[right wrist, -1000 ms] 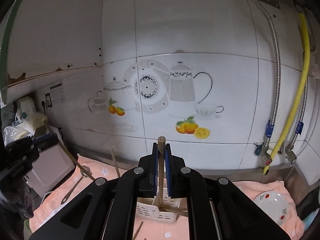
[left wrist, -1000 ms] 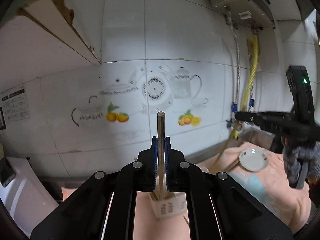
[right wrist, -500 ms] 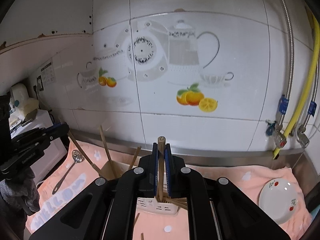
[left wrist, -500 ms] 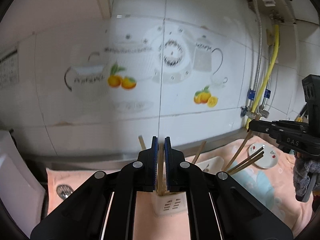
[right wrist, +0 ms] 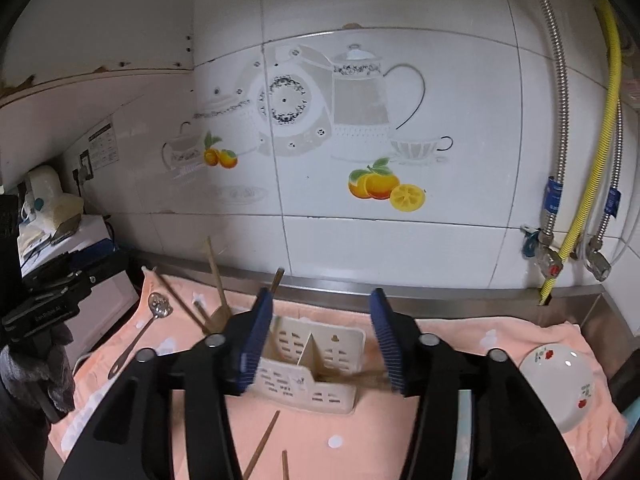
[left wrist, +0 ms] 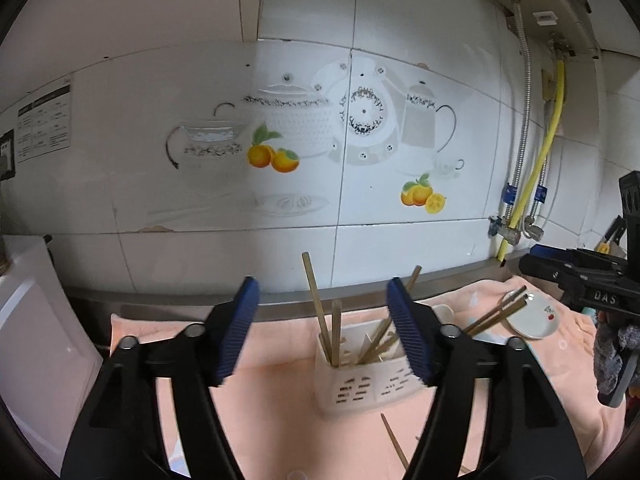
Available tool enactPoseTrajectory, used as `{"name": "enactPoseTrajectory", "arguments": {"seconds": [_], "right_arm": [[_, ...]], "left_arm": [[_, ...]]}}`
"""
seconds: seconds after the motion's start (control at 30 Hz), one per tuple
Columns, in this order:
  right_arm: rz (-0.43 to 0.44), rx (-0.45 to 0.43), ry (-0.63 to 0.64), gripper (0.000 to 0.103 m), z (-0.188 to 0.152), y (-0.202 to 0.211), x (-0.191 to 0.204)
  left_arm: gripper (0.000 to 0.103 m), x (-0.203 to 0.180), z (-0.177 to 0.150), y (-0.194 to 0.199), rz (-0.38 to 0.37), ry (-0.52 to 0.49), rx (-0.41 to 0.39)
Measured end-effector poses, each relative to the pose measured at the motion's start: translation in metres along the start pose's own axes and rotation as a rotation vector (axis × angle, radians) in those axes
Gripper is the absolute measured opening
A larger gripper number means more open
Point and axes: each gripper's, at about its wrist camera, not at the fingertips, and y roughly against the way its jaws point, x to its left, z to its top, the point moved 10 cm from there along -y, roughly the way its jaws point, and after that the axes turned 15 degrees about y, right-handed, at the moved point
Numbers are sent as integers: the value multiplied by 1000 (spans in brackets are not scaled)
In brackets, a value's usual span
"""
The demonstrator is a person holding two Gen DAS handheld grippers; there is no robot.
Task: Organize utensils
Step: 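Open both tools to drop the chopsticks into the holder, then move both tools back toward the last two chopsticks on the towel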
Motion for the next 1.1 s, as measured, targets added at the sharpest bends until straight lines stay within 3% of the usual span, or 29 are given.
{"name": "enactPoseTrajectory", "arguments": {"seconds": [0.2, 0.33, 0.57, 1.1], "right_arm": [[13, -9, 23, 76, -28, 24, 18], [23, 1, 35, 82, -53, 35, 32], [23, 40, 56, 85, -97, 46, 52], [13, 120, 94, 90, -174, 58, 88]], "left_arm": [[87, 8, -23, 23, 9, 12, -3], [94, 15, -46, 34, 29, 6, 9], [97, 24, -85, 49, 46, 25, 45], [98, 29, -141, 74, 77, 57, 97]]}}
